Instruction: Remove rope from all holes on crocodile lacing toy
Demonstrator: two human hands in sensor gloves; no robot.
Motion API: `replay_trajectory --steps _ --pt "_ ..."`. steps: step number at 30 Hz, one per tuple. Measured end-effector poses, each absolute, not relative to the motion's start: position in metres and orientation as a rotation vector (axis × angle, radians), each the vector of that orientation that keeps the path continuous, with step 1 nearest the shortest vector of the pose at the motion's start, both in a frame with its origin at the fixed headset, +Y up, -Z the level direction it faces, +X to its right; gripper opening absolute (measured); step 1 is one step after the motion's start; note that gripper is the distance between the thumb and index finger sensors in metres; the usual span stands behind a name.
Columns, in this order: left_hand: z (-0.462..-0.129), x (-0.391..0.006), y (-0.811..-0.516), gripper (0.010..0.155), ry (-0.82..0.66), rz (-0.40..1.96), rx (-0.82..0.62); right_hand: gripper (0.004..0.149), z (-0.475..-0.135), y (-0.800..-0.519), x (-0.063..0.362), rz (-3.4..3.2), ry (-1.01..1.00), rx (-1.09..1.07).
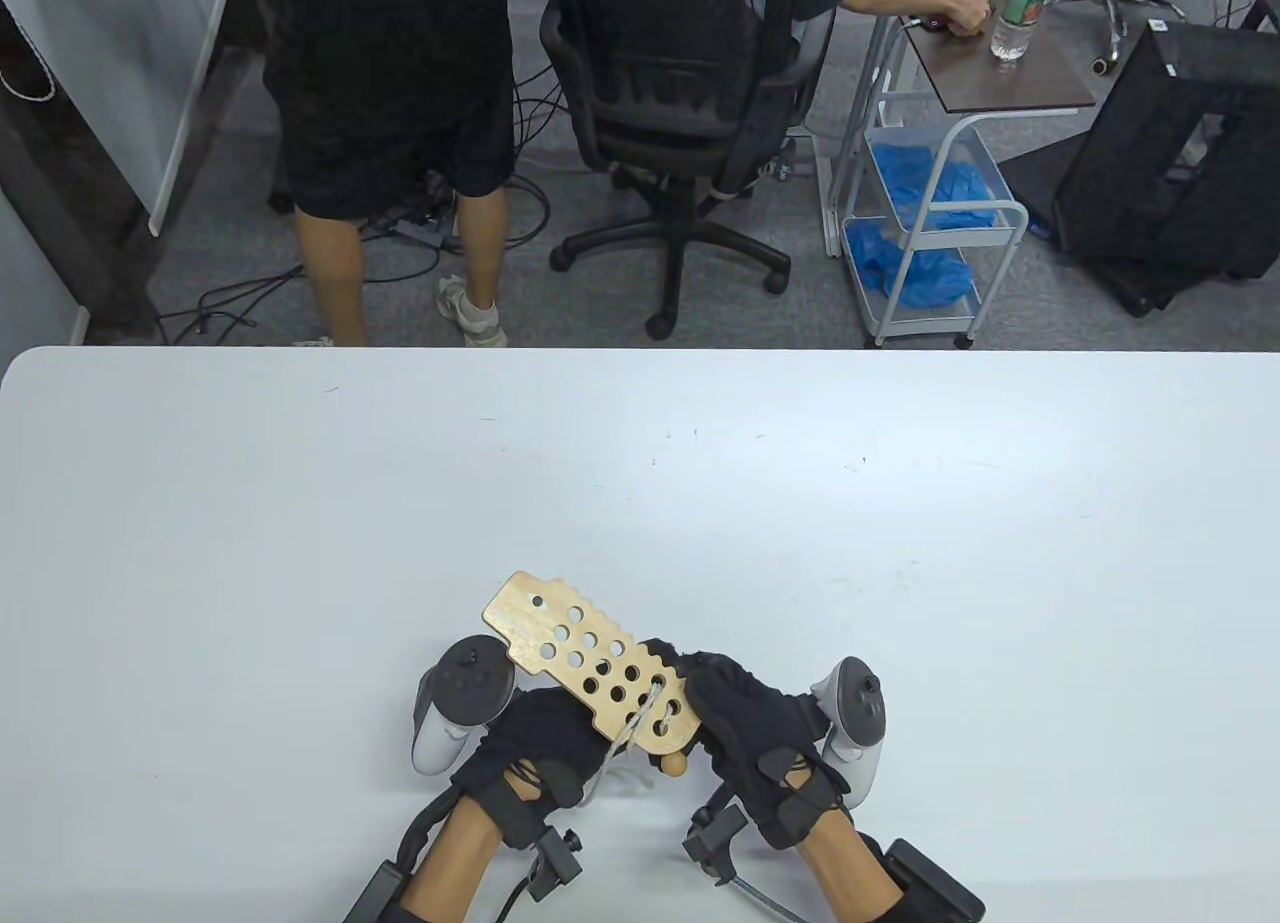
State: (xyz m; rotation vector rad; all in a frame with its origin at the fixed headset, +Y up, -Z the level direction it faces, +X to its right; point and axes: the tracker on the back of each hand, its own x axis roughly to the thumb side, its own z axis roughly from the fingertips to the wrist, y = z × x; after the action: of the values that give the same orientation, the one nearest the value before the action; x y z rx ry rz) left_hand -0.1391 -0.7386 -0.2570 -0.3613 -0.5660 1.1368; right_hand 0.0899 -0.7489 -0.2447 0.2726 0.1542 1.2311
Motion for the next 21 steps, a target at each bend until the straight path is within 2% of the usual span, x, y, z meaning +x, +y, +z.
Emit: replay_trajectory --steps 5,11,21 --pt "-0.257 -0.142 -0.734 0.063 -0.510 1.081 -0.232 0.048 -0.244 -0.749 0.089 1.215 0.158 0.260" --pt "-0.258 -0.149 -0.734 0.054 -0.466 1.056 -0.201 0.048 -0.251 -0.749 0.105 1.309 0.092 0.227" --pt "-0.261 -0.173 -0.729 0.048 -0.289 1.017 -0.039 0.048 -0.259 -0.757 0.132 1.398 -0.002 0.070"
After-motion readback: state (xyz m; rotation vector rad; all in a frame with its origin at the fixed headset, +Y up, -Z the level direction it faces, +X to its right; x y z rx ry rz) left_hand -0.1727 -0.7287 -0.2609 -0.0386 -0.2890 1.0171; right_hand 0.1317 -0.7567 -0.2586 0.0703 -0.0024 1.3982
